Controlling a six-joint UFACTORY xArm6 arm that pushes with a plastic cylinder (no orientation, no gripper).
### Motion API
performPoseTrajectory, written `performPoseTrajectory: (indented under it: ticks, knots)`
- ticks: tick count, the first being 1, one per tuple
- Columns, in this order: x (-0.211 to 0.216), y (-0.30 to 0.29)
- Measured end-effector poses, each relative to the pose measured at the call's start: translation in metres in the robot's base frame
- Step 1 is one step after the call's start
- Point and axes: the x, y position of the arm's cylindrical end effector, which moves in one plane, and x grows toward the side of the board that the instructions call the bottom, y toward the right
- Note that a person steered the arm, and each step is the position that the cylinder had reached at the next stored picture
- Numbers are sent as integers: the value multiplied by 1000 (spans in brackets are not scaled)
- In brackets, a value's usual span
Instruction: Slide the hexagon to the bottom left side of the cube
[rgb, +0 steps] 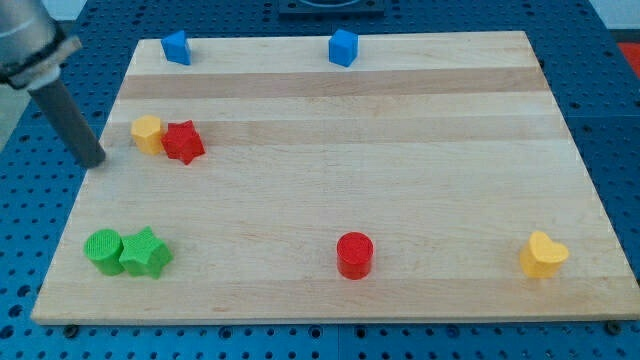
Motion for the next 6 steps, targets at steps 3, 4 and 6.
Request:
performPoseTrajectory:
  ticks: [3, 4, 6]
  knots:
    - [-25, 100]
    - [-27, 151]
    - [-79, 260]
